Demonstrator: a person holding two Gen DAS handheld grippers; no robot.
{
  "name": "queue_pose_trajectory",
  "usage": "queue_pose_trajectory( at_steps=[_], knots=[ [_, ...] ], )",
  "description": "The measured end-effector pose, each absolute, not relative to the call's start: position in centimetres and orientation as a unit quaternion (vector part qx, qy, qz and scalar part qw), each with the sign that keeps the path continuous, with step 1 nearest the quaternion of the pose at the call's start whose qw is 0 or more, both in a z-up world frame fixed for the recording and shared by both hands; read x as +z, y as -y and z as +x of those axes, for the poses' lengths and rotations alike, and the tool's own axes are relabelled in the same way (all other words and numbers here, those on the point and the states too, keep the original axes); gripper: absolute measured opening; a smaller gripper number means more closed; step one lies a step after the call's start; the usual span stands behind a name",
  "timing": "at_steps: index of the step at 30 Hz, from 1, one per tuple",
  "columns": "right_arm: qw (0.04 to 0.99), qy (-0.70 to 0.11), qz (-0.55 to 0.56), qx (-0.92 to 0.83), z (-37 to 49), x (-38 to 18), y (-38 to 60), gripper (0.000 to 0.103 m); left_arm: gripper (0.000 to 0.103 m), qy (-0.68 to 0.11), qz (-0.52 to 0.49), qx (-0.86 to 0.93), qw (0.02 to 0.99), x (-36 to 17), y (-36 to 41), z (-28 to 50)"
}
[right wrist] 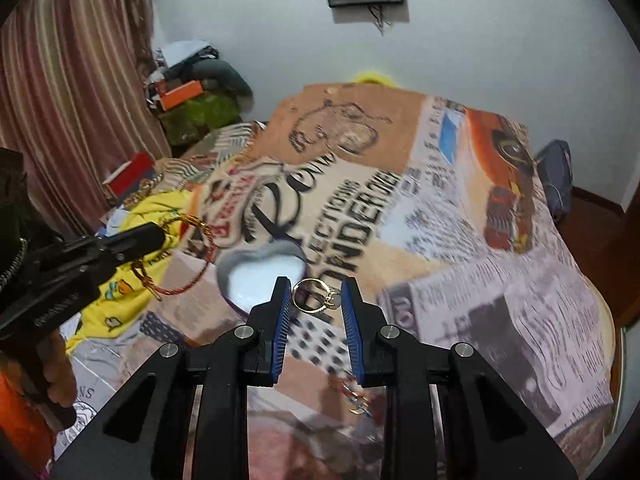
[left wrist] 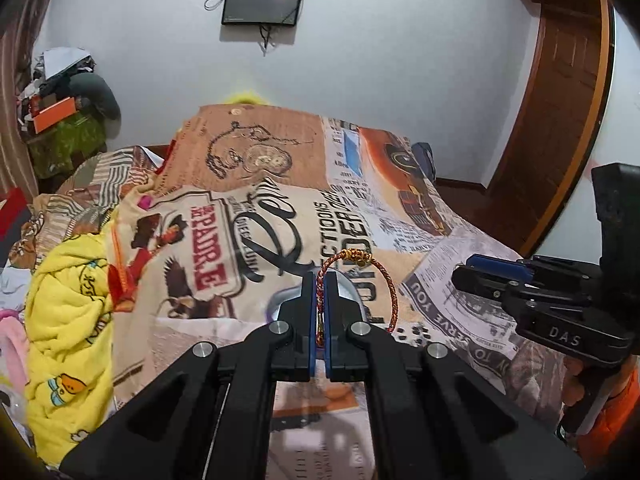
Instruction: Organize jewelry
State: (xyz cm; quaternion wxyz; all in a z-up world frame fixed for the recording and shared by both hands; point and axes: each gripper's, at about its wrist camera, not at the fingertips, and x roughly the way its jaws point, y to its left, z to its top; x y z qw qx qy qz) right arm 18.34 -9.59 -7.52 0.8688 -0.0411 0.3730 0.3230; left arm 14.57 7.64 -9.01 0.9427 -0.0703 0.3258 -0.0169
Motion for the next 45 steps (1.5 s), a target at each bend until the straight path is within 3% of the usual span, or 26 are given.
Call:
queue_pose_trajectory(
  at_steps=[25, 45],
  knots=[
    [0.838, -0.405, -0.068, 0.359, 21.2, -11.1, 3.3, 0.023, 0.001, -0.387, -0.088, -0.055, 0.916, -15.5, -10.3, 20.5],
    [0.823, -0.427, -0.097, 0.362, 22.6, -14.0, 1.5, 0.024, 0.005, -0.389, -0.063, -0.04, 0.918, -16.0, -10.7, 21.0]
  ],
)
